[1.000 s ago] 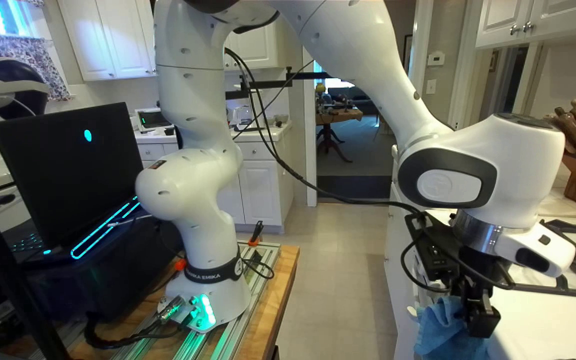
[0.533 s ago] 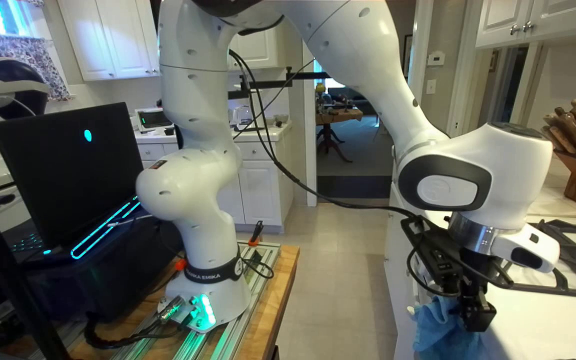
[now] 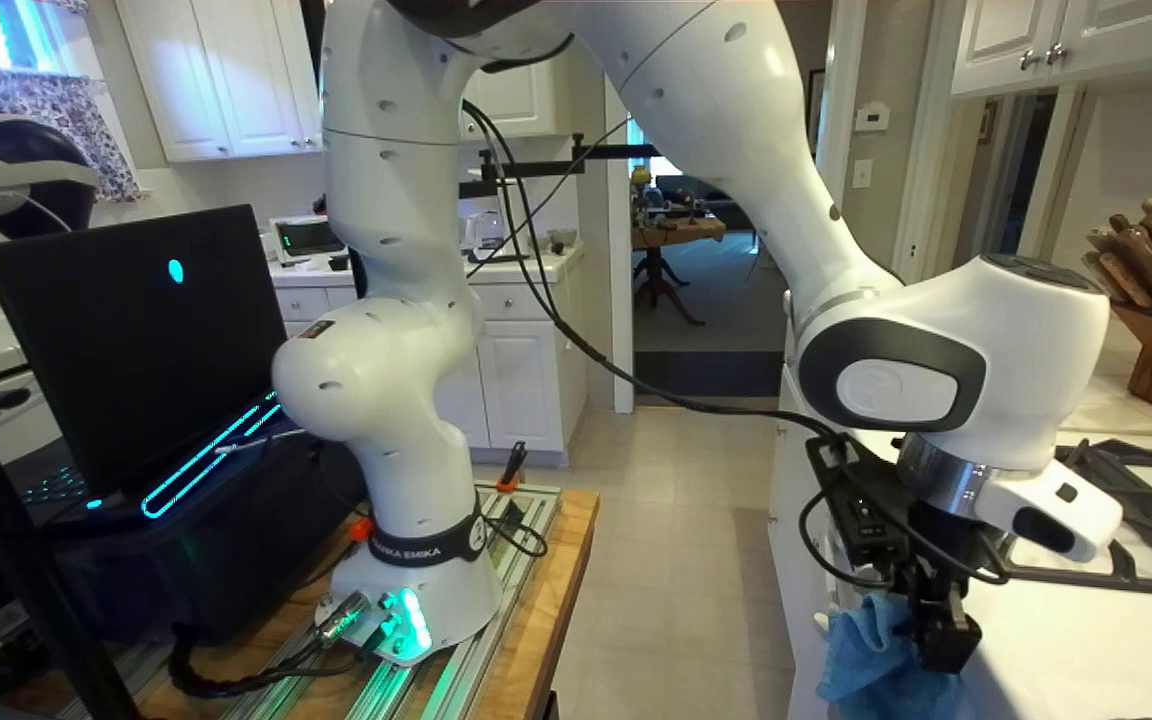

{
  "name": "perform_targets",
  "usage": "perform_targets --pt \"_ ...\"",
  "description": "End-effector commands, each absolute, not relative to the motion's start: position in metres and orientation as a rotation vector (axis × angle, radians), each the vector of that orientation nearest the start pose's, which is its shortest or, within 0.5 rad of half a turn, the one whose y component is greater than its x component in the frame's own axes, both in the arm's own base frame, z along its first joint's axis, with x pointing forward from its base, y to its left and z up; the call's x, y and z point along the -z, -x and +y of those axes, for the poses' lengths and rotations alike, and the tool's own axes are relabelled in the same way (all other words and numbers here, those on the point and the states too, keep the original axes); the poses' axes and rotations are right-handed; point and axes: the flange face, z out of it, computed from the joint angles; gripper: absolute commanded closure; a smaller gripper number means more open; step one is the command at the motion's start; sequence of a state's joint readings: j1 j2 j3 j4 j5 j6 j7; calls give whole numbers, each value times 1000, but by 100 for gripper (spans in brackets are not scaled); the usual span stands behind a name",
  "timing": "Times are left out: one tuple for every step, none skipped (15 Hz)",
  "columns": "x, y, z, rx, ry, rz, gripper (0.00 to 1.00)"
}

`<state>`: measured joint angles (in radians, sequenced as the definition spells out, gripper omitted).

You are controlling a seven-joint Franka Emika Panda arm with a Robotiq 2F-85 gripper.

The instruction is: Wipe the front part of the stove with the towel, and then hang it

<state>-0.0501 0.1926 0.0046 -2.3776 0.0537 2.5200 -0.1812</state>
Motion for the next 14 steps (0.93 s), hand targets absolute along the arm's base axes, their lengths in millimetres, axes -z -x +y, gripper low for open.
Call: perform_targets --pt "-241 -496 -33 -71 3091 50 97" --pt "-242 -495 -36 -66 3084 88 97" --pt "-243 -495 -38 -63 3078 124 97" --pt "-244 -494 -39 -59 3070 160 97" --pt "-244 -494 -42 -51 3067 189 97" --pt "-245 -494 -43 -50 3063 212 97" --pt "-244 -494 -44 -59 3059 224 97" --pt "-241 -494 -45 -68 3057 223 97" --pt "-238 -495 -46 -84 3051 221 97" --pt "-237 -495 -46 -85 3051 223 97" --pt "-235 -497 -47 -87 3052 223 97" --pt "-234 -498 -47 -91 3054 222 97" --pt "-233 -499 -47 -94 3057 219 97" --pt "-233 -499 -46 -92 3060 215 97"
